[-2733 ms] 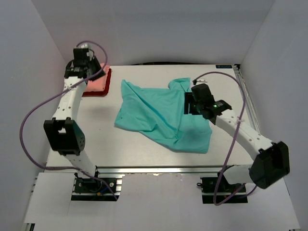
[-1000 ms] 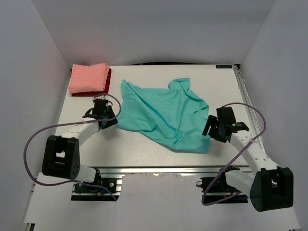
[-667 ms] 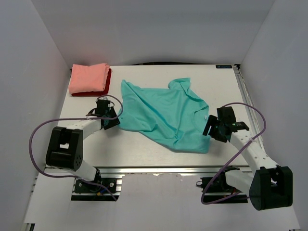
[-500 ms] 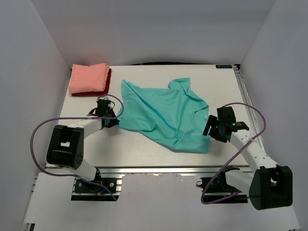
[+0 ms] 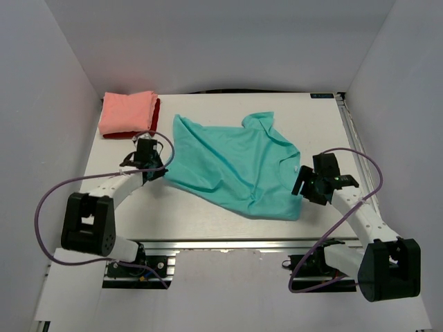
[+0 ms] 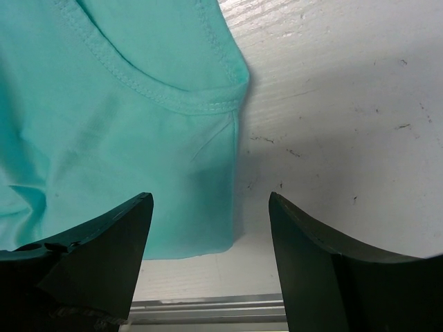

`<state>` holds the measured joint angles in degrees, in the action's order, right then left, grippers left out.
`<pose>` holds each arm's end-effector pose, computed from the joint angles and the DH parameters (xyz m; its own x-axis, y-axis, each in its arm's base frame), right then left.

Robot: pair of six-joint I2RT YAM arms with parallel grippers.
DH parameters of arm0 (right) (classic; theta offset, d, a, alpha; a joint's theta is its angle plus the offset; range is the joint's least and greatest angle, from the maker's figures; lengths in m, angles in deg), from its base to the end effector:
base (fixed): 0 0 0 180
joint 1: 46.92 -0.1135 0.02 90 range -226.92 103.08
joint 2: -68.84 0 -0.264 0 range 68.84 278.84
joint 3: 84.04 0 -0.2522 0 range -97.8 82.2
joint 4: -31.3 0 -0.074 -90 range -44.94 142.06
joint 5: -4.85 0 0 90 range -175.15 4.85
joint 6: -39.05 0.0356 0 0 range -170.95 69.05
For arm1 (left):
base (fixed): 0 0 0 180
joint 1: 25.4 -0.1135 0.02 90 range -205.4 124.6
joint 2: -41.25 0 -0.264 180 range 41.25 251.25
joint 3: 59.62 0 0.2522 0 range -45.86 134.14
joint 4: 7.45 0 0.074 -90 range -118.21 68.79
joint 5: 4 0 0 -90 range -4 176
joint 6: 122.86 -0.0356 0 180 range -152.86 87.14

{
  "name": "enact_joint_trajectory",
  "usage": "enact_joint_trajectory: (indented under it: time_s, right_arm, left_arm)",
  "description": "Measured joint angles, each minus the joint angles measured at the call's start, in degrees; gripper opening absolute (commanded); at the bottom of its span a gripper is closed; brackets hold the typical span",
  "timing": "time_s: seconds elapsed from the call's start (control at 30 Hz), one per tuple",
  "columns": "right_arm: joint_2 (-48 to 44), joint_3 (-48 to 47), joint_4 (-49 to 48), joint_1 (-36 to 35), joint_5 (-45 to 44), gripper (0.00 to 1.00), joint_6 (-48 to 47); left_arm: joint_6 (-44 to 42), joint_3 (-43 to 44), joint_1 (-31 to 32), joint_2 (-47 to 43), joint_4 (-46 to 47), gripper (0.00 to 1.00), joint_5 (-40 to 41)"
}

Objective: Fold and stack the t-shirts
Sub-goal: Flatten out the tshirt

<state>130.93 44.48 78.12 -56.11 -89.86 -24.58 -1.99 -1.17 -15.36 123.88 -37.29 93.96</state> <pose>0.2011 0.0296 0.2081 -0.7967 0.3195 -0.5130 0.2660 0.9476 0.1771 0.2770 -0.0440 0.1836 -0.7314 -0.3866 -0.5618 -0.3294 0.9216 -0.2053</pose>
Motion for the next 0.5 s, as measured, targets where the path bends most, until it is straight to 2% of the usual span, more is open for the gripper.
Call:
enact_joint_trajectory:
  time_s: [0.2,0.5]
  right_arm:
    - [-0.15,0.13,0.15,0.13,3.06,0.69,0.11]
    - [-4.0,3.87,1.49,-0.96,9.57,0.71,1.81]
  left_arm:
    - [-1.46,6.34,0.11,-4.11,-5.73,0.0,7.91]
    - [-1.6,6.43,0.11,-3.69,-7.34,0.0,8.74]
